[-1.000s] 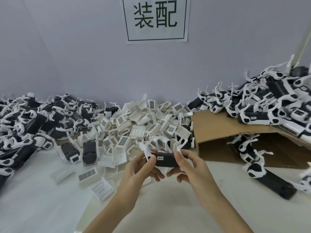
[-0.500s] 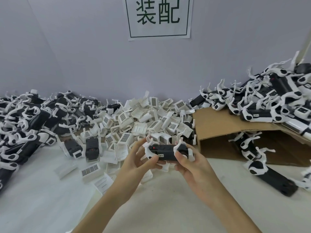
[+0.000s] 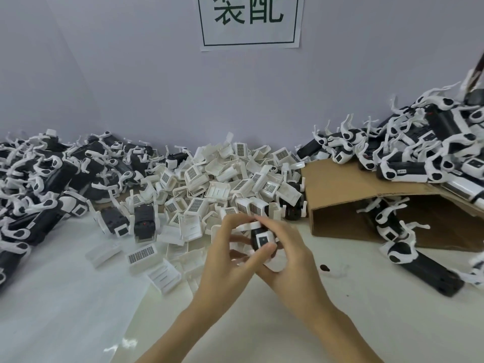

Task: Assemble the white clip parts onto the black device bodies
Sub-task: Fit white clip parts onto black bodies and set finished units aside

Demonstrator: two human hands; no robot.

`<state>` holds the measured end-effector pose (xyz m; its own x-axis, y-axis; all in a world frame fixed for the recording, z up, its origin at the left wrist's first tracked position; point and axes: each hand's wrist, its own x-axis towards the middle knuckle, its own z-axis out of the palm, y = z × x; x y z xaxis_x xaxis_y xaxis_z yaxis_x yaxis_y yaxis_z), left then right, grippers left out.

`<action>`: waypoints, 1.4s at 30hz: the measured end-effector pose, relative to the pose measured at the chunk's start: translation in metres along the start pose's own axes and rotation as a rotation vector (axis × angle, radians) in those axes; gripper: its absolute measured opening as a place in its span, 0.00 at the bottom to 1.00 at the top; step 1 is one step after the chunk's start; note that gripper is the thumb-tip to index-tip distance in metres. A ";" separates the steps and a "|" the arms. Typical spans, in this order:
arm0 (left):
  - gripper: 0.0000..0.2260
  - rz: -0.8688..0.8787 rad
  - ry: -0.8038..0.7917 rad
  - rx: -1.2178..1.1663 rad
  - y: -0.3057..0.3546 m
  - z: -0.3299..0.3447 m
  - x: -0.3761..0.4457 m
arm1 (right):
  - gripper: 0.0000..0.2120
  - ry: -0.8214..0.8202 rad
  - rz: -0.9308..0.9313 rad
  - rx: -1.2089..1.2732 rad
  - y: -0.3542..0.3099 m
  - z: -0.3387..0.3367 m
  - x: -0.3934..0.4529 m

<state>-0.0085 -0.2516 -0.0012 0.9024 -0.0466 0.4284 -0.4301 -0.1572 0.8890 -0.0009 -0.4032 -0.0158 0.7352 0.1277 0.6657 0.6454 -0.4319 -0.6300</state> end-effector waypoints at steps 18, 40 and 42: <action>0.22 -0.578 0.181 -0.982 -0.005 -0.023 0.025 | 0.31 -0.099 0.559 0.451 0.010 -0.014 0.013; 0.18 0.021 0.062 0.305 -0.025 -0.037 0.027 | 0.30 -0.016 0.240 0.363 0.009 -0.030 0.016; 0.19 0.016 0.120 0.311 -0.027 -0.039 0.028 | 0.32 -0.001 0.127 0.278 0.010 -0.030 0.016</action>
<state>0.0272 -0.2099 -0.0067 0.8780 0.0621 0.4746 -0.3993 -0.4516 0.7979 0.0108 -0.4319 0.0005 0.8137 0.0890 0.5745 0.5803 -0.1837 -0.7934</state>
